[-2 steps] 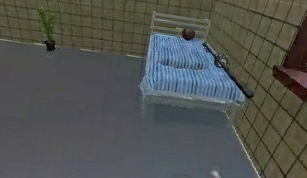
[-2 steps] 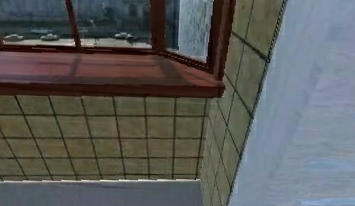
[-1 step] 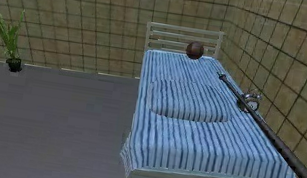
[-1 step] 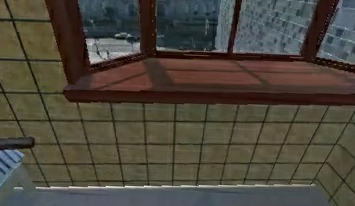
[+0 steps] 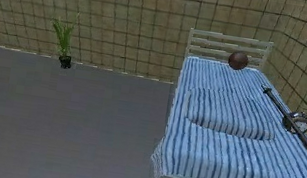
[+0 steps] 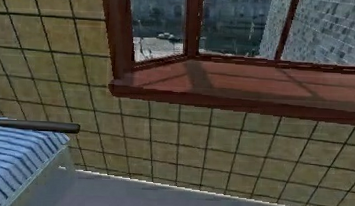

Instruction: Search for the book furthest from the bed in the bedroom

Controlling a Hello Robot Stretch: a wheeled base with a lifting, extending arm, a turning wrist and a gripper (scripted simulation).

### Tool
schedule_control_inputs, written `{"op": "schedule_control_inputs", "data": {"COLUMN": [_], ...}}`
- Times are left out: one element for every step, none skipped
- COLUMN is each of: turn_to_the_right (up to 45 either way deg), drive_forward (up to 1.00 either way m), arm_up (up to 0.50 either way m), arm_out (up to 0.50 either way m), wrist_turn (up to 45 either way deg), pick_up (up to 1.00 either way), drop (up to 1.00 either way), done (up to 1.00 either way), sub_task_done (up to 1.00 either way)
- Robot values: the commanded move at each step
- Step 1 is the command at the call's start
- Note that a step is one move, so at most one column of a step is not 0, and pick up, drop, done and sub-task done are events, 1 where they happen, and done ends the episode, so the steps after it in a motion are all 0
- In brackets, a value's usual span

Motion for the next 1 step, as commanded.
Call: {"op": "schedule_control_inputs", "data": {"turn_to_the_right": [0.0], "drive_forward": [0.25], "arm_up": [0.00], "arm_out": [0.00], "wrist_turn": [0.0], "pick_up": [0.00], "drop": [0.00], "done": [0.00], "sub_task_done": [0.00]}}
